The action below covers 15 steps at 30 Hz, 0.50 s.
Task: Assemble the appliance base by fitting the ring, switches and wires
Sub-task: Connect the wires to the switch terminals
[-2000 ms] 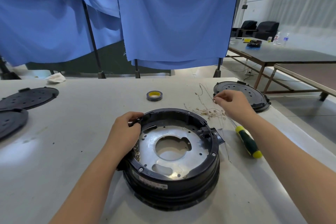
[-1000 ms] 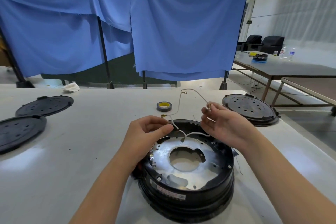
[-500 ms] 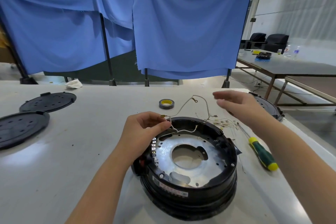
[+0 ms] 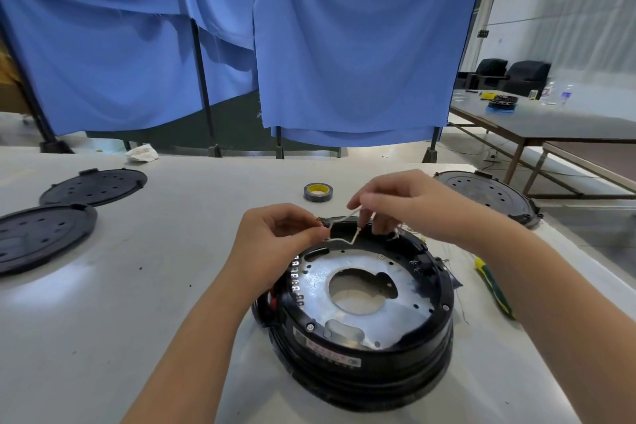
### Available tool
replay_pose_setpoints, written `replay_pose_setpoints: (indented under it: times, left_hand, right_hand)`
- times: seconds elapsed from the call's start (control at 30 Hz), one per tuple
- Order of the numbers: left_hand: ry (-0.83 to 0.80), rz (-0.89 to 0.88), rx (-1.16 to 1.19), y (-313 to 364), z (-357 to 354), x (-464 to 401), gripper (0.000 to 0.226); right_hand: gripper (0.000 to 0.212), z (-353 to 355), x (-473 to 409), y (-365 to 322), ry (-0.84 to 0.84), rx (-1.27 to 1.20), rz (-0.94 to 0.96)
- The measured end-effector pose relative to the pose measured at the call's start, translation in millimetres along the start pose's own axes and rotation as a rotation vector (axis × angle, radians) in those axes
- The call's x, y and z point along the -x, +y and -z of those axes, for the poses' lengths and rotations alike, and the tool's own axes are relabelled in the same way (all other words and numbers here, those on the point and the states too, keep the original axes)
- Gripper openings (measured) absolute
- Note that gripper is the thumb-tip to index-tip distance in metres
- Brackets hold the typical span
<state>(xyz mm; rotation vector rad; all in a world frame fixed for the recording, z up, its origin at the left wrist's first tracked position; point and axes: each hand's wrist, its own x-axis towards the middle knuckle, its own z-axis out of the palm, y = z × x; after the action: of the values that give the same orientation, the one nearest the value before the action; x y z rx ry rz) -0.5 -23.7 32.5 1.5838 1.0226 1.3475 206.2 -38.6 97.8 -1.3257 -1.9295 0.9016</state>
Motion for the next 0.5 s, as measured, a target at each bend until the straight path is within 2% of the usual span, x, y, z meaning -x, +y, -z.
replay_pose_setpoints:
  times: [0.1, 0.3, 0.5]
  left_hand:
    - [-0.029, -0.016, -0.056, -1.2, -1.4, 0.5, 0.013]
    - [-0.064, -0.051, -0.082, -3.1, -0.9, -0.3, 0.014]
    - [-0.095, -0.013, -0.189, -10.3, 5.0, -2.9, 0.021]
  right_hand:
    - [0.011, -4.6, -0.5, 2.4, -0.130, -0.014, -0.088]
    - [0.013, -27.5, -8.4, 15.3, -0.133, -0.040, -0.063]
    - [0.013, -45.3, -12.8, 31.1, -0.046, -0.055, -0.061]
